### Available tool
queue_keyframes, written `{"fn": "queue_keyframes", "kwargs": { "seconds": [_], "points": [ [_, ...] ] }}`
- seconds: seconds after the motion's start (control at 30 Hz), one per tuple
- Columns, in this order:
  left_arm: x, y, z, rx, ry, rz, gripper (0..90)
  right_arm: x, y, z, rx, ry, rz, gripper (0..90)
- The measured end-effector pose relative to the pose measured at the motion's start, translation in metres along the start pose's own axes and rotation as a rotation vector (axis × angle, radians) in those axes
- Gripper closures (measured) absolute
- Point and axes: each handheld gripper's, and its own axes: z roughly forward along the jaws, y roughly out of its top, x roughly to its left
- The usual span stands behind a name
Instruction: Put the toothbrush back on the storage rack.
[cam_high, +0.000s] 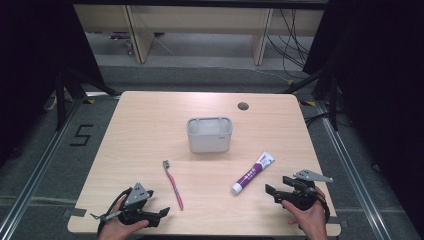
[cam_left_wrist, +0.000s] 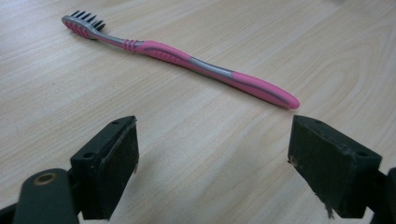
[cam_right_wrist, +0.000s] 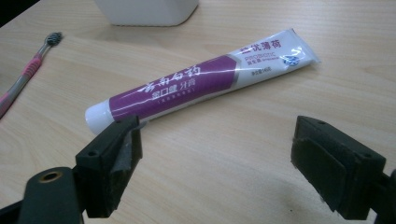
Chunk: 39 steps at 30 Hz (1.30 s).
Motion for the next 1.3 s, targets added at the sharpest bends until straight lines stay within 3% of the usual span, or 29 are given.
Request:
{"fn": "queue_keyframes", "kwargs": {
  "seconds": [0.13,0.17,0.23,0.27,0.3,0.37,0.43,0.47,0.5,0.53,0.57,0.6,0.63,0.73,1.0,1.07,1.1,1.13,1.17,1.27,1.3],
  "points": [
    [0.000,0.000,0.000,-0.001,0.002,0.001,15.8,0.000,0.000,-0.001,-0.011,0.000,-0.001,16.0],
    [0.000,0.000,0.000,-0.005,0.000,0.001,15.8,0.000,0.000,-0.001,-0.023,-0.001,-0.027,15.7],
    [0.001,0.000,0.000,-0.007,0.001,-0.002,15.8,0.003,0.000,-0.003,-0.019,0.016,0.000,15.7],
    [0.001,0.000,0.000,-0.009,0.003,-0.004,15.8,0.003,0.000,-0.002,-0.039,0.028,-0.016,15.7],
    [0.001,0.000,0.000,-0.009,0.007,-0.009,15.8,0.001,0.001,-0.003,-0.026,0.007,-0.032,15.7],
    [0.002,0.000,0.000,-0.016,0.011,-0.016,15.8,0.000,0.001,-0.003,-0.033,0.012,-0.042,15.7],
    [0.002,0.000,0.000,-0.029,0.014,-0.048,15.7,0.002,0.001,-0.004,-0.032,0.023,-0.014,15.9],
    [0.003,0.001,0.000,-0.021,0.016,-0.041,15.7,0.000,0.001,-0.004,-0.041,0.019,-0.042,16.1],
    [0.004,0.001,0.000,-0.022,0.015,-0.036,15.7,0.003,0.001,-0.004,-0.030,0.027,-0.009,16.4],
    [0.004,0.001,0.000,-0.021,0.022,-0.046,15.8,0.003,0.001,-0.004,-0.029,0.028,-0.008,16.7],
    [0.005,0.002,-0.001,-0.019,0.029,-0.050,15.9,0.003,0.000,-0.003,-0.033,0.023,-0.014,16.9],
    [0.004,0.002,0.000,-0.034,0.030,-0.075,15.9,0.000,0.001,-0.002,-0.044,0.021,-0.059,17.0],
    [0.006,0.003,-0.001,-0.018,0.036,-0.065,15.9,0.001,0.000,-0.002,-0.042,0.011,-0.063,17.4],
    [0.005,0.004,0.002,-0.028,0.047,-0.085,16.1,0.002,0.001,-0.001,-0.034,0.015,-0.054,18.1],
    [0.008,0.017,0.003,0.035,0.113,-0.113,21.3,0.002,0.000,0.000,-0.039,0.023,-0.067,20.3],
    [0.009,0.020,0.003,0.046,0.102,-0.121,22.2,0.002,0.000,0.000,-0.041,0.026,-0.076,20.5],
    [0.009,0.023,0.004,0.049,0.103,-0.123,24.3,0.006,-0.001,0.000,-0.017,0.039,-0.031,20.5],
    [0.009,0.026,0.005,0.061,0.100,-0.122,24.9,0.003,0.000,0.000,-0.020,0.032,-0.075,20.5],
    [0.008,0.031,0.007,0.088,0.090,-0.117,25.5,0.003,0.000,0.000,-0.023,0.034,-0.079,20.5],
    [0.006,0.040,0.016,0.098,0.075,-0.155,28.3,0.004,-0.001,0.002,-0.013,0.045,-0.057,20.5],
    [0.005,0.043,0.018,0.111,0.070,-0.141,29.7,0.004,0.000,0.003,-0.012,0.031,-0.050,20.5]
  ]
}}
